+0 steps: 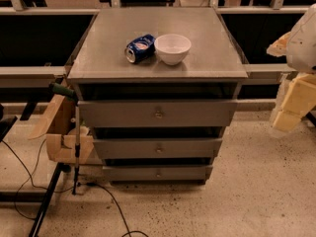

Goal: Open middle drawer

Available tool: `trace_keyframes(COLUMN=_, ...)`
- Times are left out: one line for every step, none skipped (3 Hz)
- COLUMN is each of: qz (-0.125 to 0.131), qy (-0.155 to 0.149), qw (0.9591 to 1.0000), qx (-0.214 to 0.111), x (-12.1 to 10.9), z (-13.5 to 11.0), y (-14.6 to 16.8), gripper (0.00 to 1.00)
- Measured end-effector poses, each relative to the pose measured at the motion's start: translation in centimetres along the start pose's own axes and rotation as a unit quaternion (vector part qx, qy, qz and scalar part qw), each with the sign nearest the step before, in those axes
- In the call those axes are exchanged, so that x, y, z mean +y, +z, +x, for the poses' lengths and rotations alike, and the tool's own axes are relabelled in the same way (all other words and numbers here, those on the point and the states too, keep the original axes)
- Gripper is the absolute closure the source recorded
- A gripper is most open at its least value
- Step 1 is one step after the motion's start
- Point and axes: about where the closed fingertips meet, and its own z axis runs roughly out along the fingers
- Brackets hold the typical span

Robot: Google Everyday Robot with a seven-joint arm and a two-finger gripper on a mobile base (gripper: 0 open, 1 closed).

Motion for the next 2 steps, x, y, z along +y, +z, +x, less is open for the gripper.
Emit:
trace_keyframes(qz=0.0, qy=0.0, qw=1.0, qx=0.0, x=0.0, z=0.0, y=0.0, gripper=0.0)
trace_keyframes(qz=-0.008, qy=0.014, qw=0.9997, qx=-0.017, x=0.3, z=-0.5, y=2.5, gripper=0.0)
